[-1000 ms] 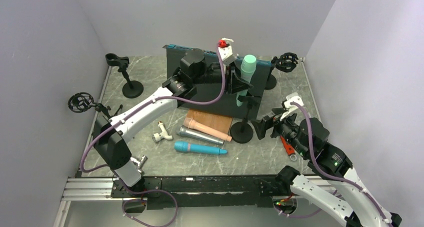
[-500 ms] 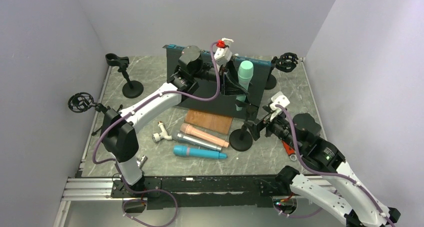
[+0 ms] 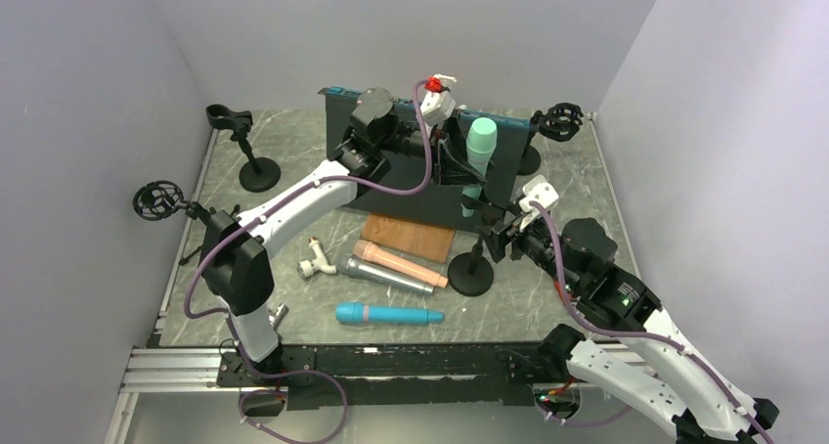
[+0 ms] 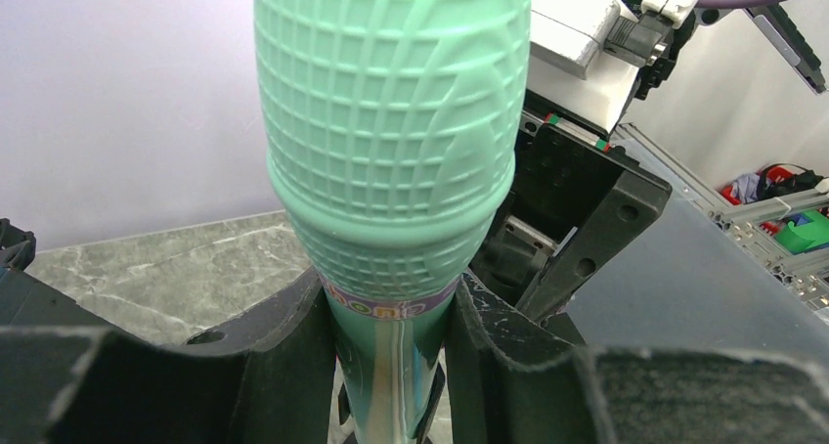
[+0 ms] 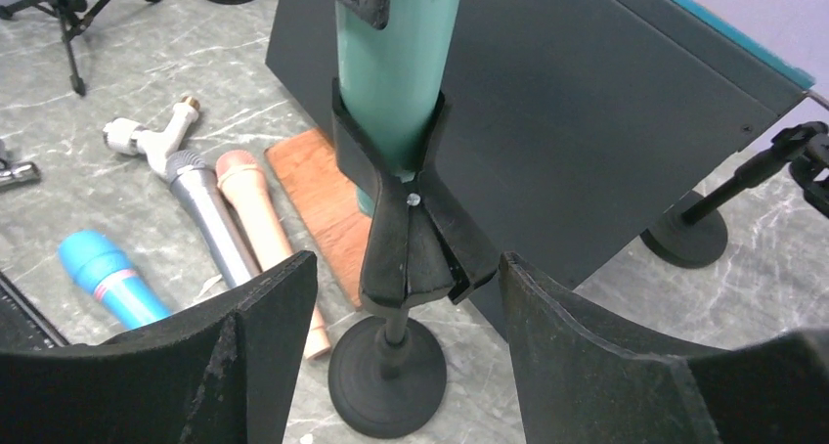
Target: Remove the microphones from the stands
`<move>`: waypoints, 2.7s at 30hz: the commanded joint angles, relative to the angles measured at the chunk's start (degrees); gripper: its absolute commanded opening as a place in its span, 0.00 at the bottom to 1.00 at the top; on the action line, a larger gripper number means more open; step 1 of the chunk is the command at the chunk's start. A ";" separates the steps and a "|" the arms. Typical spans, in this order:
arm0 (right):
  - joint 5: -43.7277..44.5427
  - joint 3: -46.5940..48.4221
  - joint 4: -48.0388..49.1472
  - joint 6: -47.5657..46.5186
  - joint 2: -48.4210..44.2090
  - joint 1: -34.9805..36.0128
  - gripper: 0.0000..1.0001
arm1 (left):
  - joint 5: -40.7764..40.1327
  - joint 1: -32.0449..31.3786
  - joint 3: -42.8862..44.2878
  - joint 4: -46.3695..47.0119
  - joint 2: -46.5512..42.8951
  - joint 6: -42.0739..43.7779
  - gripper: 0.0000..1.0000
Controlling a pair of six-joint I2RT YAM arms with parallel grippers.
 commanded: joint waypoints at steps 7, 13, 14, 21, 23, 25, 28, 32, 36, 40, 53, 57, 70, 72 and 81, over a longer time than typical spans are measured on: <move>2.05 0.19 6.31 -1.88 2.76 0.21 0.53 | 1.89 -0.15 2.93 -2.44 1.10 0.73 0.00; 4.08 -1.70 6.32 -3.25 2.44 0.20 0.00 | 1.95 -0.01 4.55 -4.35 1.58 0.72 0.00; 4.25 -1.65 5.38 -3.69 2.90 0.21 0.00 | 1.62 0.04 4.91 -4.67 1.62 0.62 0.00; 8.48 -1.74 3.68 -4.09 3.73 0.21 0.00 | -10.39 0.17 12.74 -18.93 0.79 5.99 0.00; 9.19 -2.06 3.87 -4.37 3.34 0.21 0.00 | -16.18 0.23 15.32 -27.06 -0.67 9.52 0.00; 9.73 -2.14 3.62 -4.28 3.30 0.23 0.00 | -20.81 0.45 15.97 -31.02 -2.89 12.65 0.00; 10.52 -2.47 4.04 -4.00 2.96 0.19 0.00 | -27.37 1.54 13.52 -33.11 -7.45 13.30 0.00; 10.86 -2.53 3.85 -3.75 3.01 0.22 0.00 | -38.79 4.08 7.80 -35.14 -15.48 11.45 0.00; 10.13 -2.47 3.71 -3.19 2.99 0.24 0.00 | -47.88 6.39 -1.44 -38.93 -24.55 6.78 0.00; 8.88 -2.60 3.89 -2.50 3.78 0.20 0.00 | -51.90 6.87 -16.43 -39.28 -34.99 1.27 0.00; 6.36 -4.16 7.38 1.99 6.04 0.21 0.00 | -77.65 3.77 -63.82 -33.49 -63.45 -53.15 0.00; 5.77 -4.70 7.26 2.80 5.51 0.20 0.00 | -89.31 -1.72 -67.53 -44.06 -66.10 -72.70 0.00; 6.25 -6.51 8.07 2.91 3.71 0.19 0.00 | -82.22 -8.12 -63.10 -59.22 -50.12 -93.91 0.00; 5.89 -6.63 8.41 3.04 3.88 0.22 0.00 | -82.81 -8.62 -63.36 -60.01 -50.57 -94.94 0.00; 5.08 -6.92 8.92 3.19 3.55 0.17 0.00 | -78.39 -8.74 -67.71 -56.36 -50.31 -100.63 0.07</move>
